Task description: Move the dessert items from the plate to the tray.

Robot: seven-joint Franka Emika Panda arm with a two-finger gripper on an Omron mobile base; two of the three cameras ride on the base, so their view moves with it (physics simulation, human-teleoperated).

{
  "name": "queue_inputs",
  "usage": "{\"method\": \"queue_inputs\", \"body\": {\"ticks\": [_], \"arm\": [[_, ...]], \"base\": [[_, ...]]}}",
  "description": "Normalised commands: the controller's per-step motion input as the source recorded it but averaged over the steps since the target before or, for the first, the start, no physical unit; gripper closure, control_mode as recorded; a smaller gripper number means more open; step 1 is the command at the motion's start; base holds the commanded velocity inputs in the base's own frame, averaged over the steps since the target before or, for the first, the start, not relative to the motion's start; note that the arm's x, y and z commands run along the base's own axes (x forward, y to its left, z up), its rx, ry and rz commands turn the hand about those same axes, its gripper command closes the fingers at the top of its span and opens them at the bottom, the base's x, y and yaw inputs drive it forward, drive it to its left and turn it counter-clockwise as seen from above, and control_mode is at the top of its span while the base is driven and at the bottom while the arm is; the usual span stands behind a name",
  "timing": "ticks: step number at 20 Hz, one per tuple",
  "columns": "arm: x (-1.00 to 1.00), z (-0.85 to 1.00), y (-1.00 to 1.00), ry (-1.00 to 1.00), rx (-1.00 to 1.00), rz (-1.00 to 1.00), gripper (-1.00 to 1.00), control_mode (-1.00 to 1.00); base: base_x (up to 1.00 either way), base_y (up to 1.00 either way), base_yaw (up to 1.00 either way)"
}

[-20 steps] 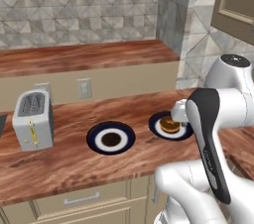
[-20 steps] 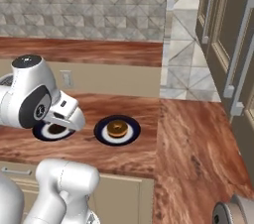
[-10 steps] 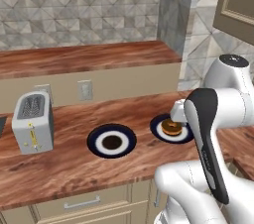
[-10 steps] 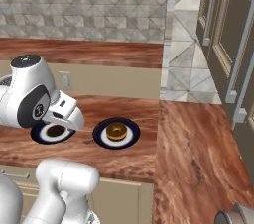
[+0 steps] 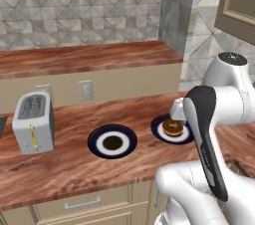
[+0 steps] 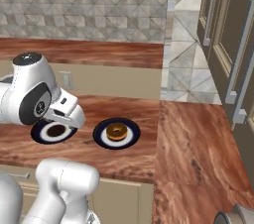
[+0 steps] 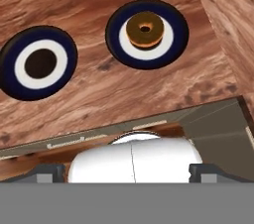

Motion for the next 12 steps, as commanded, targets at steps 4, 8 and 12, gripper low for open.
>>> {"method": "queue_inputs", "body": {"ticks": [4,8,12], "arm": [[0.63,0.32,-0.06,0.11,-0.02,0.01,-1.0,-1.0],[1.0,0.02,0.01,0.05,-0.13,-0.04,-1.0,-1.0],[1.0,-0.37,-0.02,0.0,-0.11,-0.12,-1.0,-1.0]], "base": [[0.0,0.0,0.0],[0.0,0.0,0.0],[0.0,0.0,0.0]]}}
